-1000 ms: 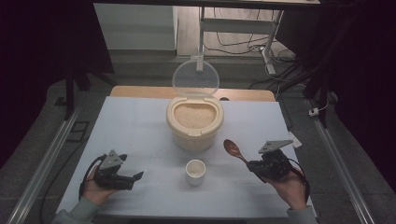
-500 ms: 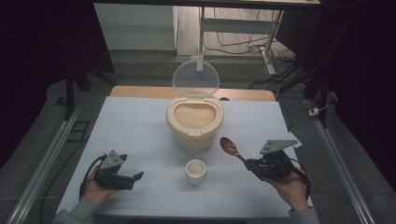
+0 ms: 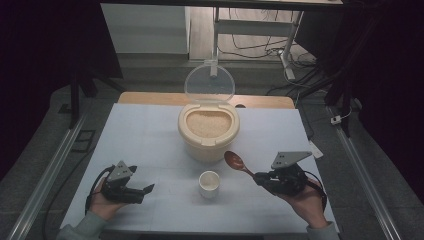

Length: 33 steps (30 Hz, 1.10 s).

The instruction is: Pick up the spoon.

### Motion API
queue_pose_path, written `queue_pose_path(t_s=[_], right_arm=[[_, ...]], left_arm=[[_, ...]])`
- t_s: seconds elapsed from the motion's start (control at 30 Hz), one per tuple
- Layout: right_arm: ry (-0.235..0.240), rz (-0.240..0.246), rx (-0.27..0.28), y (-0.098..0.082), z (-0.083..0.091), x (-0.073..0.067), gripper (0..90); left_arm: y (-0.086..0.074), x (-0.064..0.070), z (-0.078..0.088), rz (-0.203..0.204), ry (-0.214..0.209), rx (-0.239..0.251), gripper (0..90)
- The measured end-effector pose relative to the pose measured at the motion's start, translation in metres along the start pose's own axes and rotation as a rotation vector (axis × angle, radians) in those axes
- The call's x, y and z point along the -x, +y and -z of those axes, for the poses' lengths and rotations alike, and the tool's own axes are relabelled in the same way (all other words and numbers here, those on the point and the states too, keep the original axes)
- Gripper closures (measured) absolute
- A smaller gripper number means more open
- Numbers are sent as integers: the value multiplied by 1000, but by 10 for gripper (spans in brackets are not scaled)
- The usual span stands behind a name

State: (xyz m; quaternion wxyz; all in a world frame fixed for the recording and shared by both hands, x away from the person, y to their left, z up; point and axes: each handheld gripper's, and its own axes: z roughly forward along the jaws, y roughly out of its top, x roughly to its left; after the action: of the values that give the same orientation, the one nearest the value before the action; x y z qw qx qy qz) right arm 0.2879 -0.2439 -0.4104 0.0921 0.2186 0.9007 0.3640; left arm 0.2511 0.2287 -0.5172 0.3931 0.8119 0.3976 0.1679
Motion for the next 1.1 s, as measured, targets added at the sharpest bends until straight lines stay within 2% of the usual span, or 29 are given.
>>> queue_pose_path(t_s=[0.1,0.27,0.37,0.47,0.7,0.87,1.1], right_arm=[[16,17,4,2,-2,-2,800],[47,49,-21,7,-13,-5,800],[63,90,-50,14,-21,-7,800],[80,113,-51,20,-26,-7,800],[102,155,-70,31,-37,-9,800],[130,207,-85,44,-49,-14,800],[148,247,-111,50,-60,-21,800]], left_arm=[[0,0,0,0,-3,-1,82],[1,0,0,0,-8,0,83],[1,0,0,0,-8,2,84],[1,0,0,2,-8,2,84],[2,0,0,0,-13,-5,85],[2,0,-1,-1,-20,-12,92],[4,2,0,-10,-35,-7,97]])
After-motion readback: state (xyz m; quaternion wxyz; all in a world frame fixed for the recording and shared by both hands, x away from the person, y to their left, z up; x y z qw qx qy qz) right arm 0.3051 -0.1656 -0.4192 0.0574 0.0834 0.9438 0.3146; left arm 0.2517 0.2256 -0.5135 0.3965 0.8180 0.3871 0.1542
